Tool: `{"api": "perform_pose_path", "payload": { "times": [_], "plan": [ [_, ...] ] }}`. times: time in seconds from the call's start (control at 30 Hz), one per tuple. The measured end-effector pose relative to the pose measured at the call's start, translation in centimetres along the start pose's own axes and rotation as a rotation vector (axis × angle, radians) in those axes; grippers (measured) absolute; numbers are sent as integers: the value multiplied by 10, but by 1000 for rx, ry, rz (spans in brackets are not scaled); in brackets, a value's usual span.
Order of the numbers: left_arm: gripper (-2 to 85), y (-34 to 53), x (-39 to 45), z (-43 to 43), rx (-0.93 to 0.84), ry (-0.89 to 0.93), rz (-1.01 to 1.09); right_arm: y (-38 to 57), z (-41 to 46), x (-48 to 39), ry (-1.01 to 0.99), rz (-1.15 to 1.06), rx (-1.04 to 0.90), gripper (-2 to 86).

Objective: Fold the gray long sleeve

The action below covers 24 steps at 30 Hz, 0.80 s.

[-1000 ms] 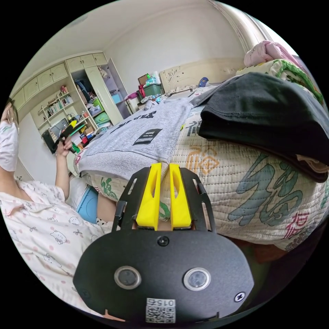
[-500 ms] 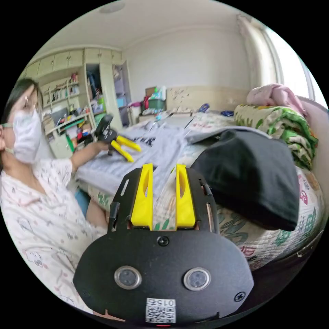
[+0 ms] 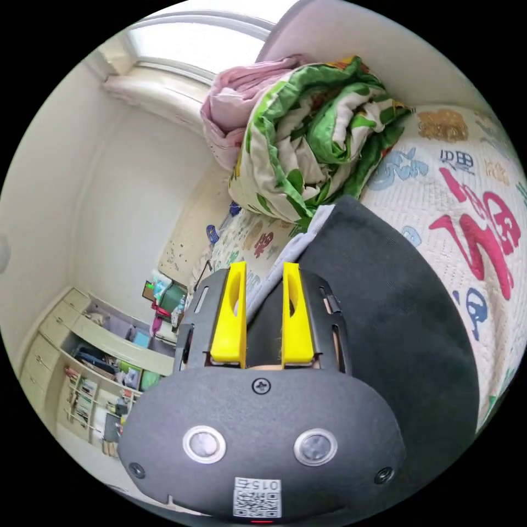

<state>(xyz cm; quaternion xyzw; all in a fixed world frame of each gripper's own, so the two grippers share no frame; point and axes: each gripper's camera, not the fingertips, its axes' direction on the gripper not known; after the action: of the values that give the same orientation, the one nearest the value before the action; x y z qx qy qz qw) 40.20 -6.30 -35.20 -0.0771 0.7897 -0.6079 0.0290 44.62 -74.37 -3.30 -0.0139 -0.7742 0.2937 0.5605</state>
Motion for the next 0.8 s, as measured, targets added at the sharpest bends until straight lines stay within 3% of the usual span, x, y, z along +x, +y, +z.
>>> {"api": "perform_pose_path", "payload": {
  "times": [0.3, 0.43, 0.5, 0.6, 0.73, 0.8],
  "plan": [
    [142, 5, -21, -15, -11, 45, -22, -17, 86, -20, 306, -115, -86, 108],
    [134, 12, -7, -34, 1, 3, 15, 11, 95, -43, 420, -215, 13, 18],
    [129, 16, 1, -44, 8, -26, 26, 39, 88, -74, 387, -310, 112, 2],
    [114, 27, 9, -67, 44, -82, 10, 115, 79, -144, 137, -562, 166, -6],
    [115, 75, -18, -138, 309, -49, -153, 294, 98, -230, -130, -1055, -27, -8],
    [119, 96, -26, -171, 392, -149, -217, 371, 116, -232, -261, -1186, -168, -8]
  ]
}}
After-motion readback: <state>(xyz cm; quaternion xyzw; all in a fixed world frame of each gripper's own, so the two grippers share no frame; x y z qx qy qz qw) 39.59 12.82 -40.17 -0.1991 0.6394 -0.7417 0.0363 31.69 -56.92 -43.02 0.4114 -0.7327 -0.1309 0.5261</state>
